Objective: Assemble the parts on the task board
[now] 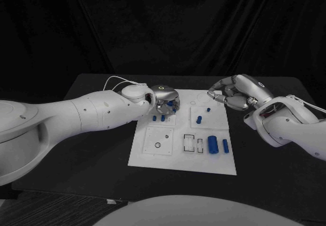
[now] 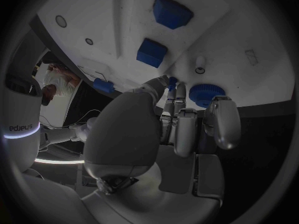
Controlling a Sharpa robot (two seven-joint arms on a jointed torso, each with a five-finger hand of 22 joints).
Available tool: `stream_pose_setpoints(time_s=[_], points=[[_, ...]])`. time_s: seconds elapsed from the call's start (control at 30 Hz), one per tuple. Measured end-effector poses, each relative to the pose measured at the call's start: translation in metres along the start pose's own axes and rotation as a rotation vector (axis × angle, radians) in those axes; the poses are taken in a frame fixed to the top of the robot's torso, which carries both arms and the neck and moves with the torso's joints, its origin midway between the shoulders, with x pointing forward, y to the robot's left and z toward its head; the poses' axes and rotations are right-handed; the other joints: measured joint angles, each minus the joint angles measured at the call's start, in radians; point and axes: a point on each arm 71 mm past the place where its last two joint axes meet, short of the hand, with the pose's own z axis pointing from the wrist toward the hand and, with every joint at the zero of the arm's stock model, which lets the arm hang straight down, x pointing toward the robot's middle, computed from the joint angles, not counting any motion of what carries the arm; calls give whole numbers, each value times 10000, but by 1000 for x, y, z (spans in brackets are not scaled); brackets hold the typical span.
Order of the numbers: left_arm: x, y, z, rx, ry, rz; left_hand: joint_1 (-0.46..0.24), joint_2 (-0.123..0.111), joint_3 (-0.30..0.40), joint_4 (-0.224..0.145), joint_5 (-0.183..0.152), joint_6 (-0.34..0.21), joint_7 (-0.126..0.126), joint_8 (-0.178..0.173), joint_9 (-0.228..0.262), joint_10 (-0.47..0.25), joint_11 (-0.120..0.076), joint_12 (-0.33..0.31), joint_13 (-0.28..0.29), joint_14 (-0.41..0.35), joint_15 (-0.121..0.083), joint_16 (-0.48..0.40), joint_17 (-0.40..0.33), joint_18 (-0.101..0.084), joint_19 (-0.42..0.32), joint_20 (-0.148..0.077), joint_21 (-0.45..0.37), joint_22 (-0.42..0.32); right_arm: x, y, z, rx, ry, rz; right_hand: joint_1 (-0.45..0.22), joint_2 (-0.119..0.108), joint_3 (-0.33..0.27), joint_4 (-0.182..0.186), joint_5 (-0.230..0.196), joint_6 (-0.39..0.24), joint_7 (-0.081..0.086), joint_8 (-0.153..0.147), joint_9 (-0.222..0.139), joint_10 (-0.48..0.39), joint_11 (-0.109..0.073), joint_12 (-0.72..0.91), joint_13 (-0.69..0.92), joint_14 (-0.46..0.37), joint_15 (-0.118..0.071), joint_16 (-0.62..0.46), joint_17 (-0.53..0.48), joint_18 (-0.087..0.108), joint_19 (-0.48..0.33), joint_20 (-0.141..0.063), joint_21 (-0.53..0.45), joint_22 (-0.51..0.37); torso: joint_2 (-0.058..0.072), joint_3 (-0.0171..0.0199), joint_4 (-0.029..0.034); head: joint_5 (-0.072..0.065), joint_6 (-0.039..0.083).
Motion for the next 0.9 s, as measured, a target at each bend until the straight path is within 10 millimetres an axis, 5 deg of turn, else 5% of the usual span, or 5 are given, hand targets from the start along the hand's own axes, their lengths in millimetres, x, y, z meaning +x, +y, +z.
stream_pose_setpoints(time_s=[0.27,0.9], points=[[1,0,0,29,-173,18,108,340,262,-262,2,506,52,98,-5,366,-70,-1,-45,0,-2,0,0,-1,29,-30,0,0,1,0,0,6,13,4,0,0,0,0,0,0,0,0,0,0,0,0,0,0,0,0,0,1,0,0,0,0,10,1,0,17,0],[1,4,-18,235,-868,50,110,340,263,-624,-2,806,147,98,-21,932,68,-12,-537,-35,140,0,0,-1,74,-67,4,0,2,-2,0,53,49,-14,0,0,0,0,0,0,0,0,0,0,0,0,0,0,0,0,0,0,0,0,0,0,7,-3,0,52,0]])
